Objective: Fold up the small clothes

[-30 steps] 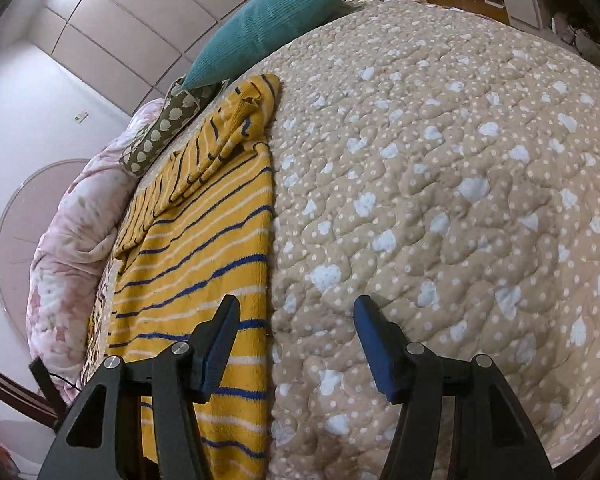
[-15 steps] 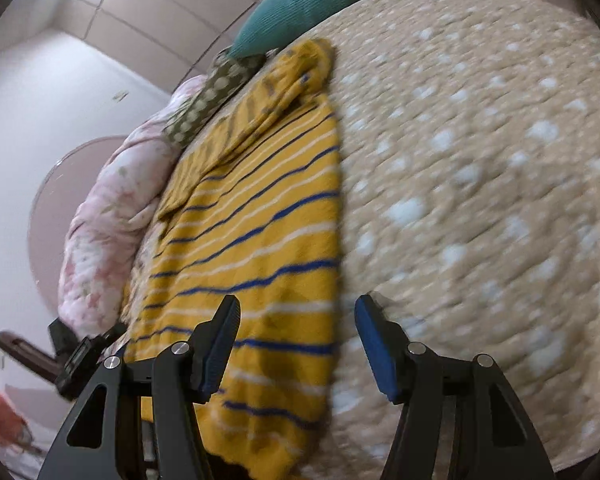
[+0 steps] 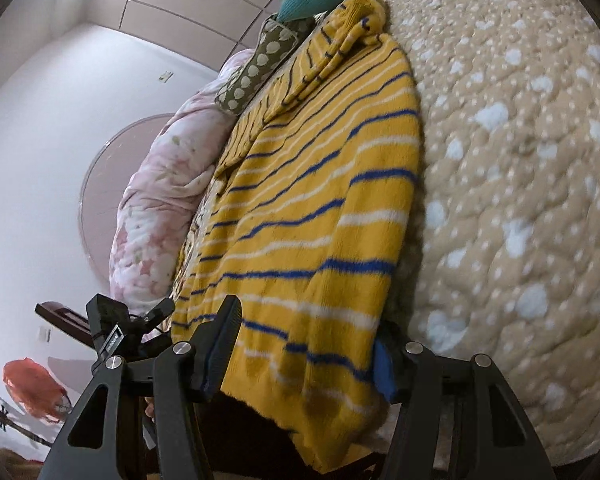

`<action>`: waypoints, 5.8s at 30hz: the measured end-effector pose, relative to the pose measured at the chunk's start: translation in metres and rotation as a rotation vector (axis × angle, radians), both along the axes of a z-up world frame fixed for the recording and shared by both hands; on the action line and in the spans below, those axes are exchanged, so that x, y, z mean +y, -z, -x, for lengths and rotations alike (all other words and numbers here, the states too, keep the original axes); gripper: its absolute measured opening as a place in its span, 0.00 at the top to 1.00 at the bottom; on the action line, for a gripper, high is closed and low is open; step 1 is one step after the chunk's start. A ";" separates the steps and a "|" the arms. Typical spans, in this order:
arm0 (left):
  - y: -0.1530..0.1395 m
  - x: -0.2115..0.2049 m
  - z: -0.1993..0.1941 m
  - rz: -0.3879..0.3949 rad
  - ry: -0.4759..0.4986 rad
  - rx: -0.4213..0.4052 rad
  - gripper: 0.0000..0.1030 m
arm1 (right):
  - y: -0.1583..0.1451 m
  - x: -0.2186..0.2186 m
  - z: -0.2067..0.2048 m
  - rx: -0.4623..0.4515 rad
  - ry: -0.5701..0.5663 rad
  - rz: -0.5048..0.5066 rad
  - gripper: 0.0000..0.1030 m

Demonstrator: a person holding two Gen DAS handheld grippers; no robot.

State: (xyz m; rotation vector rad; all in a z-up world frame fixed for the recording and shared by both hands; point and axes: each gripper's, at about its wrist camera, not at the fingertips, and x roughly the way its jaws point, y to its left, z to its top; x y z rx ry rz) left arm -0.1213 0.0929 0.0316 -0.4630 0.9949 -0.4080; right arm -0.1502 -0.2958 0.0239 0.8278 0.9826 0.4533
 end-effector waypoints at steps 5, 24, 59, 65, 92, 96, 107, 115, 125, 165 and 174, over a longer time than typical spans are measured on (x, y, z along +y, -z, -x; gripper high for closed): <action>-0.003 -0.015 0.003 -0.093 0.009 0.004 0.28 | 0.008 0.018 0.009 0.017 -0.033 -0.049 0.49; -0.041 -0.011 0.052 -0.185 -0.009 -0.005 0.91 | -0.032 -0.001 0.065 -0.042 -0.134 0.086 0.91; -0.035 -0.013 -0.264 0.026 -0.202 0.114 0.88 | -0.085 -0.002 -0.236 -0.076 0.018 0.366 0.89; -0.025 -0.003 -0.291 0.155 -0.233 0.139 0.74 | -0.047 -0.027 -0.291 0.040 0.085 0.225 0.69; -0.054 0.018 -0.212 -0.065 -0.178 0.049 0.37 | -0.062 -0.073 -0.212 0.007 0.087 0.298 0.27; -0.049 0.006 -0.187 -0.121 -0.145 0.055 0.37 | -0.032 -0.066 -0.170 0.031 0.081 0.302 0.35; -0.061 -0.005 -0.149 -0.245 -0.136 0.018 0.37 | -0.025 -0.120 -0.146 0.131 0.259 0.498 0.90; -0.062 -0.040 -0.140 -0.336 -0.090 -0.066 0.37 | -0.092 -0.082 -0.133 -0.148 0.251 0.572 0.47; -0.044 -0.038 -0.156 -0.402 -0.115 -0.143 0.34 | -0.075 0.001 -0.274 -0.063 0.044 0.628 0.55; -0.025 0.124 -0.165 -0.114 -0.359 -0.078 0.34 | -0.090 0.310 -0.291 -0.325 -0.483 0.918 0.55; -0.020 0.140 -0.163 -0.173 -0.405 -0.073 0.34 | -0.035 0.357 -0.175 -0.491 -0.719 1.080 0.55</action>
